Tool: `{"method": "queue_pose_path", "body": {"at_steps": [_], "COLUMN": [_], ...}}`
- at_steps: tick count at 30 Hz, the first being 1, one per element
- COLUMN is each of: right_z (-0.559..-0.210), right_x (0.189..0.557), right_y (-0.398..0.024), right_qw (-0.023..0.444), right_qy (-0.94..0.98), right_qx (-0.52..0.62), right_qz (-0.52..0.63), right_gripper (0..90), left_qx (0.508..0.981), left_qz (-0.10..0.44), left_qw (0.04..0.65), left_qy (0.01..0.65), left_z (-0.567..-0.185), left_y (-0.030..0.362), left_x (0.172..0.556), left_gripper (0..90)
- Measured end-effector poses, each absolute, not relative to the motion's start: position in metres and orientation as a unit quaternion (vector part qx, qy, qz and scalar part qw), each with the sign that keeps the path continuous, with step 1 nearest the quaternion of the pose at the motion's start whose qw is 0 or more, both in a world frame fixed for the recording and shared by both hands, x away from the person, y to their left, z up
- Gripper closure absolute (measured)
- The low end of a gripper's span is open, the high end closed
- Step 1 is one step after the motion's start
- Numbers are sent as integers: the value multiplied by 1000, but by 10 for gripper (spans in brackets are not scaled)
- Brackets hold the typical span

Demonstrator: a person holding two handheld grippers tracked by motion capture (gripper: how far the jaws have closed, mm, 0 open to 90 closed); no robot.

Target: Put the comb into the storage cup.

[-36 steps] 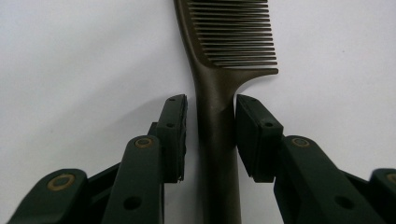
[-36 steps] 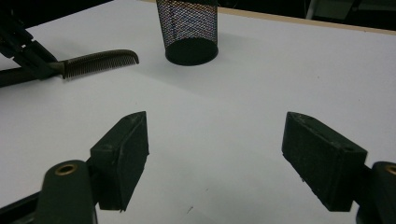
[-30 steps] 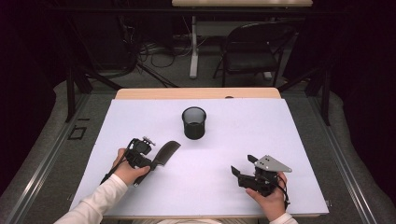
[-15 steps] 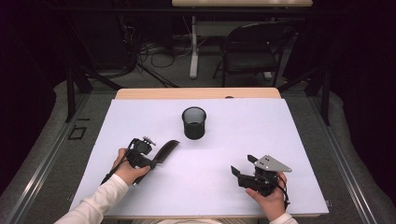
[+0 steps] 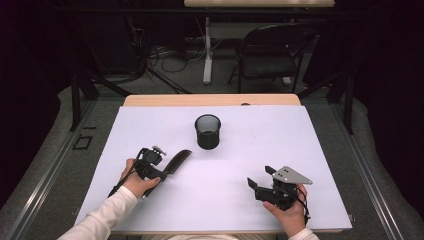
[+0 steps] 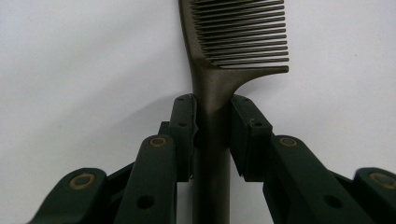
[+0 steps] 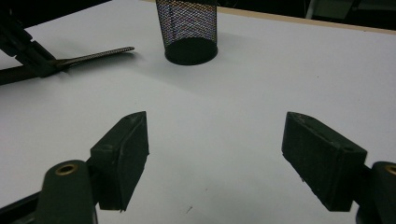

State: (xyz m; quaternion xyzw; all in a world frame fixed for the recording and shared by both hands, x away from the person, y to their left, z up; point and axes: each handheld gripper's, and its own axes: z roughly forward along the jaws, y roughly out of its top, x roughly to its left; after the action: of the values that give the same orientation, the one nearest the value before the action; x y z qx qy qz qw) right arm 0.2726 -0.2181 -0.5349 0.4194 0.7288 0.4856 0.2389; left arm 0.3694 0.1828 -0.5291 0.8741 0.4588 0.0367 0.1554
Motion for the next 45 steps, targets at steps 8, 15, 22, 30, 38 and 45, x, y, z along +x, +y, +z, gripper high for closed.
{"method": "queue_pose_path", "body": {"at_steps": [8,15,22,30,38,45], "right_z": [-535,-535,-535,-535,-535,-535], "right_x": [273,273,273,273,273,273], "right_y": [-218,-218,-218,-218,-218,-218], "right_qw": [238,238,239,240,240,240], "right_qy": [728,729,728,729,729,730], "right_qx": [420,420,420,419,419,418], "right_qz": [487,485,486,486,485,485], "right_gripper": [228,228,228,228,228,237], "left_qx": [874,872,869,862,854,845], "left_qz": [33,27,32,47,62,75], "left_qw": [160,169,180,210,246,281], "left_qy": [459,459,459,459,455,449], "left_z": [-529,-528,-525,-517,-507,-499], "left_y": [185,188,192,195,196,192], "left_x": [370,368,367,364,360,355], "left_gripper": [720,721,721,721,721,721]}}
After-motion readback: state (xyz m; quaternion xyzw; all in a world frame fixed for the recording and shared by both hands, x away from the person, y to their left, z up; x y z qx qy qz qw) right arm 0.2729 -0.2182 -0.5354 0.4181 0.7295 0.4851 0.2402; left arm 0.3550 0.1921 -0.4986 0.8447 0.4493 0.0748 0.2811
